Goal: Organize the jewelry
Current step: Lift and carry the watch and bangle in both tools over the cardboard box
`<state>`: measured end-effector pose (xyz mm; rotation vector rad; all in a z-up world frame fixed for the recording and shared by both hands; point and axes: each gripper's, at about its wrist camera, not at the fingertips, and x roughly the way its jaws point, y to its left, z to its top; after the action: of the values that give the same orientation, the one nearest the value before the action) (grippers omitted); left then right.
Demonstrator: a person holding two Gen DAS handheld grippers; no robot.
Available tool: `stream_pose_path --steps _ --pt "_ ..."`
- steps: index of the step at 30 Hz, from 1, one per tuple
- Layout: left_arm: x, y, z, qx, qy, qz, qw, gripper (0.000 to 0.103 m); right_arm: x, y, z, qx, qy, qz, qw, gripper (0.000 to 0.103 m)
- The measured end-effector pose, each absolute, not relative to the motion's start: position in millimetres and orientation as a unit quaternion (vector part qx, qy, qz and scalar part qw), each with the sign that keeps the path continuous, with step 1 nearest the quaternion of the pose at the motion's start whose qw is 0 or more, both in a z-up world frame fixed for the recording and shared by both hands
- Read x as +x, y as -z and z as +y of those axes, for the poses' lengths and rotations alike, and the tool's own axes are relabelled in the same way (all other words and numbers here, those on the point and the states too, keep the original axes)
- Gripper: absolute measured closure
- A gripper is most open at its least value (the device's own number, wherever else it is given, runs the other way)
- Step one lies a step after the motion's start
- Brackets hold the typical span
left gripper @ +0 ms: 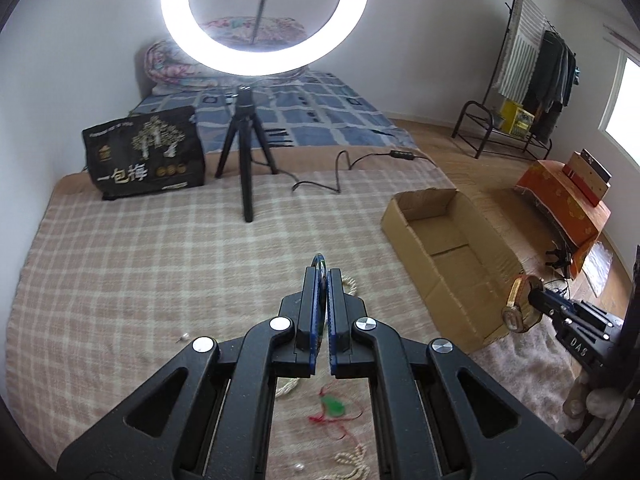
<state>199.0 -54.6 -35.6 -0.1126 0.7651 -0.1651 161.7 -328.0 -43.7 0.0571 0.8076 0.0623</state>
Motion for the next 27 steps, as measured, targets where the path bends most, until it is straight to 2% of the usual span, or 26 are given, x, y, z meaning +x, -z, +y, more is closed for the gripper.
stream_pose_path --steps 12,27 --pt "257 23 -130 -0.044 0.131 0.367 0.92 0.102 187 63 -357 0.052 -0.006 0.413 0.909 0.093" --pt "327 50 -217 -0.034 0.175 0.408 0.895 0.102 197 76 -363 0.064 -0.005 0.436 0.898 0.092"
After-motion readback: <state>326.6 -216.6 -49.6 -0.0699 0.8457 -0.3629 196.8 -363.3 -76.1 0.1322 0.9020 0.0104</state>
